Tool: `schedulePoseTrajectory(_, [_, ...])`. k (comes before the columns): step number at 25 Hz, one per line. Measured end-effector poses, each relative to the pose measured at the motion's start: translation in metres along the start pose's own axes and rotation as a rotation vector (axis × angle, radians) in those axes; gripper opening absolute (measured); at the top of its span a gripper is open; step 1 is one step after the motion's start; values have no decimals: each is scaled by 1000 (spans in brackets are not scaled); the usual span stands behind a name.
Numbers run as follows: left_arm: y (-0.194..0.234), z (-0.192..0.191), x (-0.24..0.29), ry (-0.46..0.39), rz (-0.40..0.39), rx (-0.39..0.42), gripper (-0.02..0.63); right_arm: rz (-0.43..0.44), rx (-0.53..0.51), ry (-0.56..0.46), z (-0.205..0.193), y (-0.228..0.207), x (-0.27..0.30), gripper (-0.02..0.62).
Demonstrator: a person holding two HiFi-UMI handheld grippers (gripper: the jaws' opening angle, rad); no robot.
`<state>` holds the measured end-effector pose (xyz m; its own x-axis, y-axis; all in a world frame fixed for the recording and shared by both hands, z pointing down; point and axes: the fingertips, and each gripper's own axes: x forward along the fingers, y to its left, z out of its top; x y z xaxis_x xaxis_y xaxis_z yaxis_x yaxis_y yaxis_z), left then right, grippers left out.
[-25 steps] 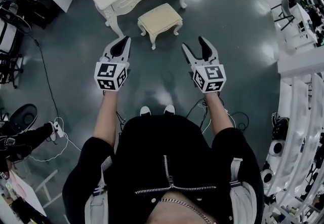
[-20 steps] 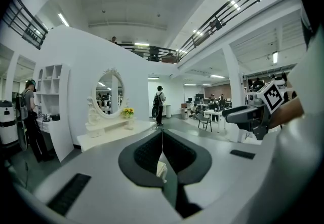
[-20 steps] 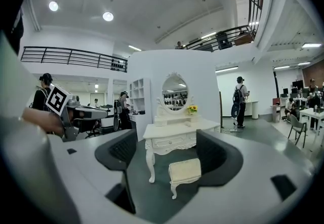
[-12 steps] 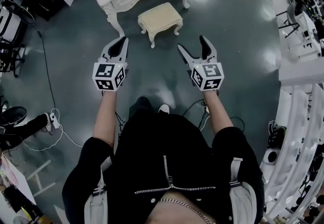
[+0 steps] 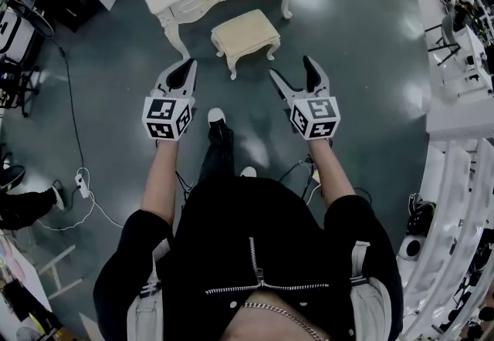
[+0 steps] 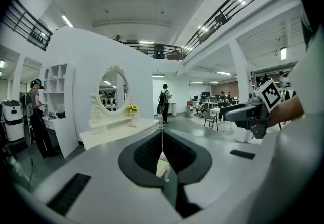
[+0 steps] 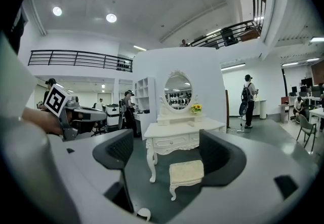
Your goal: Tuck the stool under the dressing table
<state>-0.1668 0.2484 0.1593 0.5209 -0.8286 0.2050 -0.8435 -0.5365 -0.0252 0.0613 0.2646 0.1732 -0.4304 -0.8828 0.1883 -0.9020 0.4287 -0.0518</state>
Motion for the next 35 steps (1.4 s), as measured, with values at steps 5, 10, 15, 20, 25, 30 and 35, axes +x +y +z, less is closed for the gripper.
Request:
schedulePoseTrajectory(5, [15, 0, 34, 5, -20, -4, 21, -8, 9, 13, -1, -12, 26, 391])
schedulePoseTrajectory(10, [35, 4, 81, 2, -47, 11, 21, -17, -13, 34, -2, -31, 64, 391])
schedulePoseTrajectory(15, [71, 14, 143, 4, -91, 26, 21, -45, 6, 50, 3, -55, 125, 391])
schedulePoseTrajectory(20, [119, 25, 206, 23, -136, 42, 21, -77, 30, 60, 17, -75, 197, 394])
schedulePoseTrajectory(25, [165, 27, 262, 35, -184, 49, 21, -105, 46, 73, 23, -89, 267, 399])
schedulePoseTrajectory(30, [193, 26, 301, 35, -232, 41, 21, -133, 45, 78, 24, -98, 314, 400])
schedulePoseTrajectory(35, [212, 24, 330, 35, -262, 25, 21, -156, 58, 83, 23, -103, 342, 402])
